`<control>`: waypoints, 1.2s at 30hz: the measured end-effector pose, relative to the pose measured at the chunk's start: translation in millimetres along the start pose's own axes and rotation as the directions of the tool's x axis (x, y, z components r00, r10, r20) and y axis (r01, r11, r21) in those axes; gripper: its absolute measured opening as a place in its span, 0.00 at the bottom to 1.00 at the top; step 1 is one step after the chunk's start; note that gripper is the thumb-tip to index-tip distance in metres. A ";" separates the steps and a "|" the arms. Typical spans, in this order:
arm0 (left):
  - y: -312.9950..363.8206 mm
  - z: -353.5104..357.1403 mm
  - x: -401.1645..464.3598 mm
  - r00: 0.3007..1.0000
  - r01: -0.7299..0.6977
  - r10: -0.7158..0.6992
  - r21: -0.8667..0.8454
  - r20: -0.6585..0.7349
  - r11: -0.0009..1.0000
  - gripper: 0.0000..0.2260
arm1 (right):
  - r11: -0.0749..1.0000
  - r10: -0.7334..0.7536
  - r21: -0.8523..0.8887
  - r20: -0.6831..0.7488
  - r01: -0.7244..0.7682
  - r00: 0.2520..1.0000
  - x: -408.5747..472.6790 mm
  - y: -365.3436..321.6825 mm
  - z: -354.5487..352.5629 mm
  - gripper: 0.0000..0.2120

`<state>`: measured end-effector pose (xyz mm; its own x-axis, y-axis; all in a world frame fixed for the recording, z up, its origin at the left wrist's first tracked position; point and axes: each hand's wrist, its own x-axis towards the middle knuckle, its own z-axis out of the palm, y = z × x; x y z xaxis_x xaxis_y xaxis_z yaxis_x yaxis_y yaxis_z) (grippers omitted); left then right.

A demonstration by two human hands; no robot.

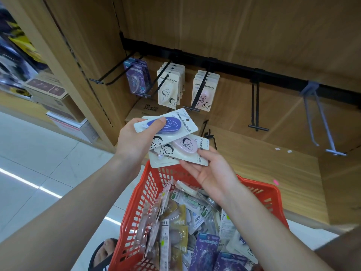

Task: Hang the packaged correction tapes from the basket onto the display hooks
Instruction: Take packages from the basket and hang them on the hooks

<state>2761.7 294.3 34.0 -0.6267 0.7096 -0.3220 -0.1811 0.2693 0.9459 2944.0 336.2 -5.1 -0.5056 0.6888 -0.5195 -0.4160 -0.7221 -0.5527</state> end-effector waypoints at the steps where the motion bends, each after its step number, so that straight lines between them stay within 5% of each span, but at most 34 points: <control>1: 0.2 -0.8 0.7 1.000 -0.006 0.006 0.002 -0.021 1.000 0.18 | 1.000 -0.009 -0.009 -0.012 0.009 1.000 -1.0 -2.5 -0.7 0.14; 5: 4.4 -11.1 7.4 0.993 -0.033 0.027 -0.048 -0.119 0.998 0.16 | 0.990 -0.135 -0.063 -0.123 0.128 0.983 -3.1 -19.1 -12.1 0.13; 8: 7.3 -17.6 8.6 0.989 -0.054 0.048 -0.037 -0.141 0.998 0.15 | 0.923 -0.319 -0.267 -0.133 0.276 0.938 -1.7 -34.5 -18.3 0.11; 11: 4.7 -19.3 7.3 0.984 -0.083 0.089 0.045 -0.155 0.996 0.15 | 0.684 -0.551 -0.602 -0.055 0.412 0.833 2.6 -49.2 -14.6 0.11; 14: 2.4 -21.3 5.8 0.967 -0.146 0.189 0.233 -0.173 0.961 0.15 | 0.469 -0.628 -0.750 0.088 0.466 0.773 8.7 -58.7 -8.0 0.08; 25: -3.3 -17.8 5.9 0.967 -0.177 0.232 0.382 -0.102 0.907 0.15 | 0.604 -0.529 -0.668 0.072 0.434 0.846 47.6 -44.8 29.0 0.05; 36: -7.3 -14.7 9.0 0.966 -0.196 0.247 0.402 -0.079 0.895 0.15 | 0.512 -0.610 -0.713 0.090 0.479 0.787 59.6 -37.6 32.4 0.07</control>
<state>2746.3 289.2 24.7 -0.7100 0.7003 -0.0741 0.2652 0.3634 0.8931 2905.0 402.4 5.8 -0.2123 0.9771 -0.0127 0.0834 0.0052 -0.9965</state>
